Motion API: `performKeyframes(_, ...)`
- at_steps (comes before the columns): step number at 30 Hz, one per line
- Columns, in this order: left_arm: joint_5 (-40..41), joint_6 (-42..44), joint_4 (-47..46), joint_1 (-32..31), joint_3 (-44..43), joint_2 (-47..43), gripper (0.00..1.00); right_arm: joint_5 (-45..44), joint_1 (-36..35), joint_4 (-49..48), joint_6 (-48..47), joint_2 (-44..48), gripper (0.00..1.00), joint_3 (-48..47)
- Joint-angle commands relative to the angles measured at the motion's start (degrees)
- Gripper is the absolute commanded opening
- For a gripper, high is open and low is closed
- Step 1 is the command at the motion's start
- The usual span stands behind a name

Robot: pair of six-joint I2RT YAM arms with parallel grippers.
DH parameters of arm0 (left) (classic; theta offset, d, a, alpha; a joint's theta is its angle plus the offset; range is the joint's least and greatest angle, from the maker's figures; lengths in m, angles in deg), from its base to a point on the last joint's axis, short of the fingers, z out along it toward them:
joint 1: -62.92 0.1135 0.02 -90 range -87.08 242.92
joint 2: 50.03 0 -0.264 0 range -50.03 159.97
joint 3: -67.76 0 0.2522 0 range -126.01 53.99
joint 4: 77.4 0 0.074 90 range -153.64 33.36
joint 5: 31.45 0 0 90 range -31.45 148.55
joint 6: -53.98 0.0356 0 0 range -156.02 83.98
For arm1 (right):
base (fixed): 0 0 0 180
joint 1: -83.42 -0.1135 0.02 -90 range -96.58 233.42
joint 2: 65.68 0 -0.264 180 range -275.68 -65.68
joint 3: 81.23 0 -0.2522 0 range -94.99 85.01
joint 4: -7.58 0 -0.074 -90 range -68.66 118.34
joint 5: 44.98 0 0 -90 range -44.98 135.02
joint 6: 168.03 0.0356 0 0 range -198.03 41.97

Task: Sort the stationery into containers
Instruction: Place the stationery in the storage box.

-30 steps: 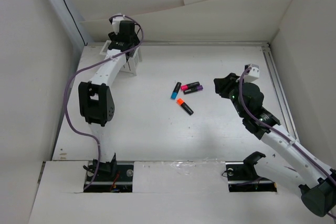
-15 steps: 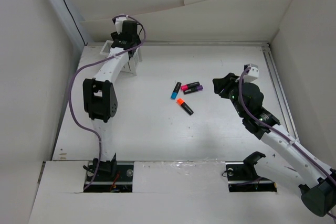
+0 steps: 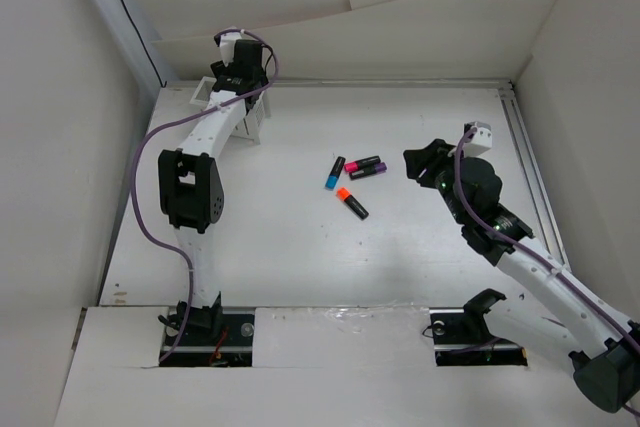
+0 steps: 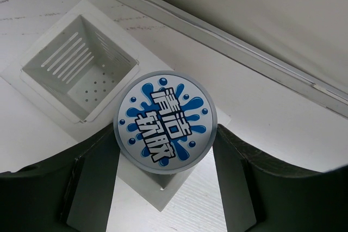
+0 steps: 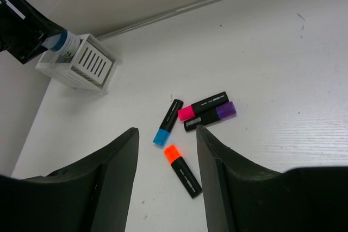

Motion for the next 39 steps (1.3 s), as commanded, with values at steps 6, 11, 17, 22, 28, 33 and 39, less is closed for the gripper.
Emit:
performKeyframes(6,2.1,0.8,0.6,-0.1,-0.1,-1.6,0.36,0.5,0.2,-3.1,-0.7,-0.2,0.53,-1.2)
performKeyframes(11,2.7,0.8,1.9,-0.1,-0.1,-2.2,0.33,1.0,0.2,-3.1,-0.7,0.3,0.53,-1.2)
performKeyframes(17,1.5,0.8,5.6,-0.1,-1.3,-2.2,0.32,1.6,0.2,-3.1,-0.7,0.8,0.53,-1.2)
performKeyframes(22,0.8,0.8,7.2,-0.1,-2.4,-2.2,0.32,1.6,0.2,-3.1,-0.7,1.4,0.53,-1.2)
performKeyframes(28,-2.7,0.8,11.8,0.5,-7.8,1.3,0.32,1.6,0.2,-3.1,-1.2,1.4,0.53,-1.2)
performKeyframes(33,-3.4,0.8,11.8,0.5,-6.2,1.3,0.34,1.6,0.2,-3.1,-1.2,1.4,0.54,-1.2)
performKeyframes(39,-4.1,0.2,10.0,0.5,-3.4,-1.8,0.68,2.1,0.2,-3.1,-1.2,0.8,0.7,-1.2)
